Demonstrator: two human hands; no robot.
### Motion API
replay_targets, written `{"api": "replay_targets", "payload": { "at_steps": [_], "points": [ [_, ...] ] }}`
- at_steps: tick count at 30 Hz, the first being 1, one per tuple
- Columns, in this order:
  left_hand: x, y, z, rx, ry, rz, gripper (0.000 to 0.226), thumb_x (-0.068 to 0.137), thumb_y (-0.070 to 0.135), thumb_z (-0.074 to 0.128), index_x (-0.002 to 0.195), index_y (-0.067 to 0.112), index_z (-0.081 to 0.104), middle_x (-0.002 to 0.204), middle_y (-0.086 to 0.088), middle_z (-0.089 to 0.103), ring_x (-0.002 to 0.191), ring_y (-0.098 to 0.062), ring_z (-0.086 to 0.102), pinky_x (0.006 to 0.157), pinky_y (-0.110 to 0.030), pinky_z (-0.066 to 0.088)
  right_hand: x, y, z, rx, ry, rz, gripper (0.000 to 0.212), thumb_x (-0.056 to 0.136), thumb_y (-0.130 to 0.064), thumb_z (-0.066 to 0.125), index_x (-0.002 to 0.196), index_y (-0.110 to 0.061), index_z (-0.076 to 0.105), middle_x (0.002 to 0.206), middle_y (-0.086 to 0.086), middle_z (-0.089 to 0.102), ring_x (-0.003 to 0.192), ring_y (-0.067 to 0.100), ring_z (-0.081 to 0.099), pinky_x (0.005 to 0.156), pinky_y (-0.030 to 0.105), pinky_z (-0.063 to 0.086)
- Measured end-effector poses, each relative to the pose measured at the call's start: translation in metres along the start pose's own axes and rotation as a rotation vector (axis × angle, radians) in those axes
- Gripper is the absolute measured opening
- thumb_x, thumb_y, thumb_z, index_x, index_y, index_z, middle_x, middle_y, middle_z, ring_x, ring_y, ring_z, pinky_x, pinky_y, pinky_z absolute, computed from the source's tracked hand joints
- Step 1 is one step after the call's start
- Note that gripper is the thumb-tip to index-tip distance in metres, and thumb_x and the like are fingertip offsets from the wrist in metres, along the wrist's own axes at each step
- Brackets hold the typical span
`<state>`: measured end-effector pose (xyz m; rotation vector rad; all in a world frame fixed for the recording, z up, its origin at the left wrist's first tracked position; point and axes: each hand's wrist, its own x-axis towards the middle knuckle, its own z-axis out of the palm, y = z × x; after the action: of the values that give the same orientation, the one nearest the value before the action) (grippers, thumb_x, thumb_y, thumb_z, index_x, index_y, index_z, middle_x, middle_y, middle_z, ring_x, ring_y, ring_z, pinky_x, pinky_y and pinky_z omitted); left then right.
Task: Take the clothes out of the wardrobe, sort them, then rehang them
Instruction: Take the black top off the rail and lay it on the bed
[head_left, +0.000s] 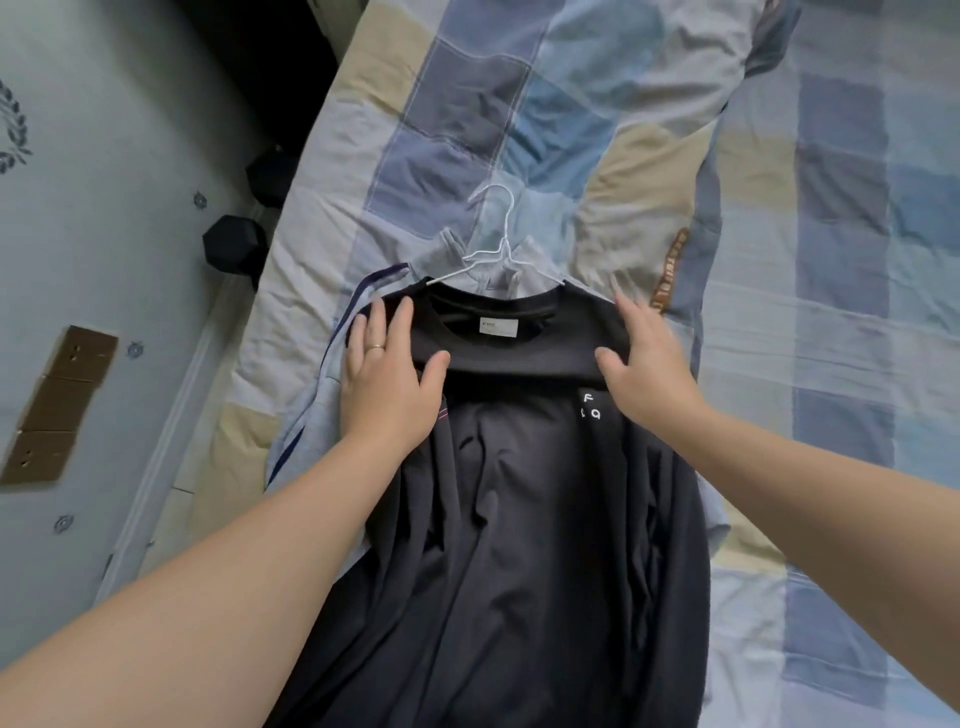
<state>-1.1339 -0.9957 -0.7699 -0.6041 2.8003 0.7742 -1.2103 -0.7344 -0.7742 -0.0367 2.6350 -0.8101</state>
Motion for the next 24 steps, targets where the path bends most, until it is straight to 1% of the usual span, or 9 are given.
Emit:
{"api": "replay_targets", "payload": {
  "at_steps": [3, 6, 9, 13, 15, 18, 21, 24],
  "points": [
    [-0.021, 0.006, -0.008, 0.042, -0.046, 0.025, 0.072, 0.098, 0.050, 0.048, 0.158, 0.031, 0.014, 0.168, 0.001, 0.002, 0.153, -0.018, -0.005, 0.124, -0.041, 0.006, -0.016, 0.001, -0.006, -0.071, -0.054, -0.007, 0.068, 0.096, -0.029, 0.053, 0.156, -0.024, 0.020, 0.163, 0.001, 0.015, 0.149, 0.021, 0.010, 0.120, 0.045, 0.016],
    [-0.044, 0.018, -0.020, 0.034, -0.063, -0.021, 0.072, 0.098, 0.053, 0.047, 0.158, 0.034, 0.013, 0.168, 0.002, 0.001, 0.153, -0.017, -0.007, 0.124, -0.043, 0.004, -0.040, -0.005, -0.018, -0.135, -0.109, -0.036, 0.068, 0.097, -0.037, 0.049, 0.156, -0.031, 0.015, 0.164, -0.002, 0.010, 0.150, 0.021, 0.004, 0.120, 0.048, 0.015],
    [-0.073, 0.033, -0.035, 0.039, -0.084, -0.065, 0.071, 0.099, 0.057, 0.041, 0.158, 0.036, 0.009, 0.168, 0.003, -0.002, 0.153, -0.018, -0.009, 0.124, -0.046, 0.003, -0.069, -0.015, -0.037, -0.230, -0.161, -0.096, 0.068, 0.097, -0.041, 0.047, 0.156, -0.034, 0.012, 0.164, -0.005, 0.006, 0.150, 0.021, 0.001, 0.120, 0.048, 0.016],
    [-0.127, 0.061, -0.063, 0.080, -0.072, -0.057, 0.071, 0.098, 0.059, 0.038, 0.158, 0.036, 0.009, 0.168, 0.004, -0.003, 0.153, -0.018, -0.012, 0.124, -0.047, 0.001, -0.111, -0.032, -0.079, -0.353, -0.225, -0.205, 0.069, 0.098, -0.044, 0.042, 0.156, -0.035, 0.005, 0.164, -0.005, 0.000, 0.151, 0.022, -0.004, 0.121, 0.045, 0.013],
    [-0.155, 0.076, -0.076, 0.098, -0.068, -0.055, 0.070, 0.098, 0.060, 0.037, 0.158, 0.037, 0.009, 0.168, 0.004, -0.004, 0.152, -0.017, -0.014, 0.123, -0.048, 0.000, -0.132, -0.040, -0.103, -0.361, -0.240, -0.220, 0.069, 0.099, -0.046, 0.041, 0.156, -0.036, 0.003, 0.164, -0.006, -0.001, 0.151, 0.021, -0.004, 0.121, 0.044, 0.013],
    [-0.200, 0.098, -0.095, 0.132, -0.052, -0.059, 0.071, 0.097, 0.063, 0.034, 0.157, 0.038, 0.007, 0.168, 0.004, -0.006, 0.151, -0.016, -0.017, 0.123, -0.049, -0.003, -0.165, -0.051, -0.135, -0.382, -0.254, -0.285, 0.069, 0.099, -0.046, 0.040, 0.156, -0.036, 0.003, 0.164, -0.006, -0.001, 0.151, 0.022, -0.003, 0.120, 0.044, 0.015],
    [-0.243, 0.120, -0.112, 0.195, -0.025, -0.065, 0.072, 0.096, 0.066, 0.031, 0.157, 0.039, 0.003, 0.167, 0.005, -0.010, 0.151, -0.018, -0.019, 0.123, -0.050, -0.004, -0.197, -0.057, -0.163, -0.420, -0.267, -0.390, 0.069, 0.098, -0.047, 0.041, 0.155, -0.036, 0.003, 0.164, -0.005, 0.000, 0.151, 0.022, -0.001, 0.120, 0.045, 0.017],
    [-0.285, 0.132, -0.129, 0.272, 0.024, -0.077, 0.074, 0.094, 0.070, 0.023, 0.156, 0.041, -0.002, 0.167, 0.006, -0.014, 0.150, -0.020, -0.022, 0.122, -0.050, -0.006, -0.225, -0.063, -0.184, -0.467, -0.280, -0.510, 0.069, 0.098, -0.048, 0.040, 0.155, -0.036, 0.002, 0.164, -0.005, 0.001, 0.151, 0.022, 0.001, 0.119, 0.046, 0.018]
  ]
}}
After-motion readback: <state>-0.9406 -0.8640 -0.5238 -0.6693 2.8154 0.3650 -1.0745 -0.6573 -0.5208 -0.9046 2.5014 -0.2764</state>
